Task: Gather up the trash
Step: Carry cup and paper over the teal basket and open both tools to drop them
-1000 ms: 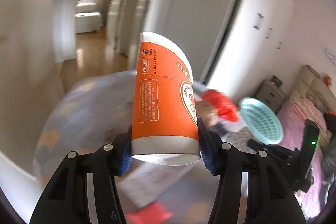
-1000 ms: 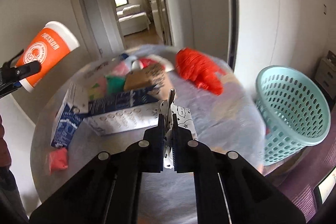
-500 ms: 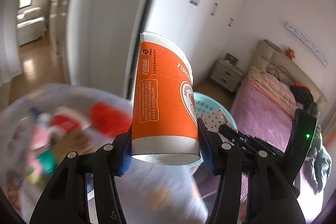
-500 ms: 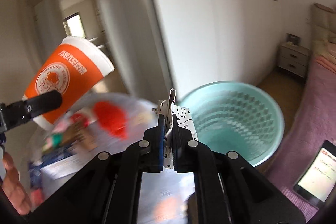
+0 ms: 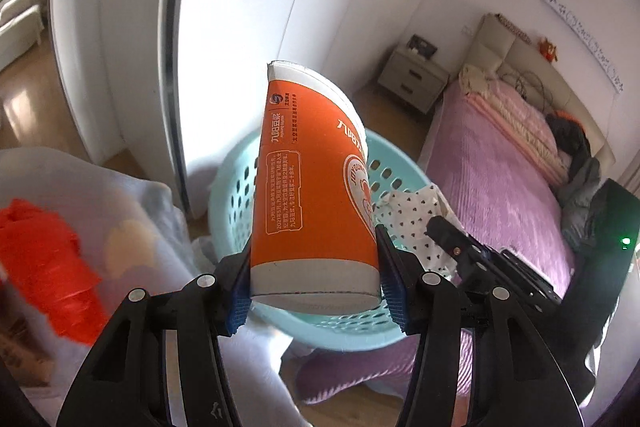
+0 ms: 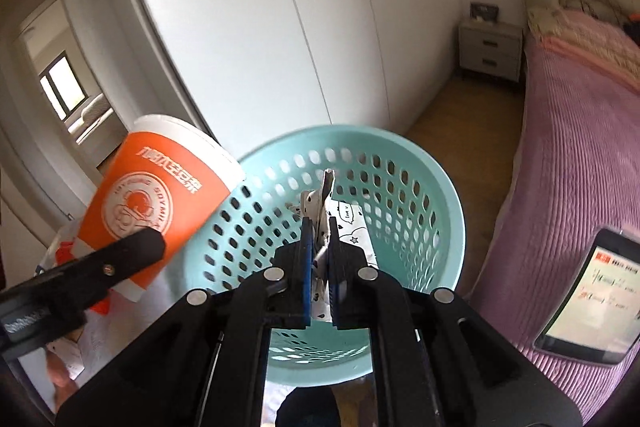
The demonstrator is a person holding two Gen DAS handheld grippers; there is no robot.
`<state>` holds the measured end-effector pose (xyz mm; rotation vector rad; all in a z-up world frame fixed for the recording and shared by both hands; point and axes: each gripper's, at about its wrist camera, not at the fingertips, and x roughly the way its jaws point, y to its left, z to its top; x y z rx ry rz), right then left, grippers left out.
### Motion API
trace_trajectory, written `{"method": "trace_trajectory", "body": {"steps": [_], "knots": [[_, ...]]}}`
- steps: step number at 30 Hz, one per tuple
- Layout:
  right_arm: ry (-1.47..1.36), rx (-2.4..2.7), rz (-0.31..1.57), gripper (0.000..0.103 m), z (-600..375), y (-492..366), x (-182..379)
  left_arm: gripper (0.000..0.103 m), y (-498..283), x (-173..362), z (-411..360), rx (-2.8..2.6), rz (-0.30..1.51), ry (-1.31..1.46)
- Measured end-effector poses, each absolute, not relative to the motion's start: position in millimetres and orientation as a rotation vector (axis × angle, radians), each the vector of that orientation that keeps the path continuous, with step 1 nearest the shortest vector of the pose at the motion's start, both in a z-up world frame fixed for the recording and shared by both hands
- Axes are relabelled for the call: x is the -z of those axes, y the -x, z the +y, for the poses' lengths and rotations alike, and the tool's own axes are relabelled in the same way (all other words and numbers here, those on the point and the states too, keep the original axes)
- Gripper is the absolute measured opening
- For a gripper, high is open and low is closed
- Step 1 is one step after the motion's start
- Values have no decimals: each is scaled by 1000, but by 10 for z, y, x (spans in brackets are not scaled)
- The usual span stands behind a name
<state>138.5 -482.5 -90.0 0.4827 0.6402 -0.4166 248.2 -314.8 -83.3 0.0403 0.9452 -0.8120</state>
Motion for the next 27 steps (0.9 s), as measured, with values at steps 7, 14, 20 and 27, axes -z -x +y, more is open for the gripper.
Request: {"method": "trace_trajectory", "body": {"steps": [7, 14, 20, 27], "knots": [[-494, 426, 684, 10, -4946, -1467, 1057, 56, -2563, 983, -3269, 784, 985, -26], [-481, 420, 673, 49, -4962, -1448, 1085, 72, -2355, 662, -3115, 775, 894, -35], [-462, 380, 656, 49, -4758, -1372, 953, 77, -2050, 247, -2876, 786, 772, -34], [-423, 337, 600, 49, -4425, -1219, 610, 79, -1670, -205, -2438, 794, 649, 10]]}}
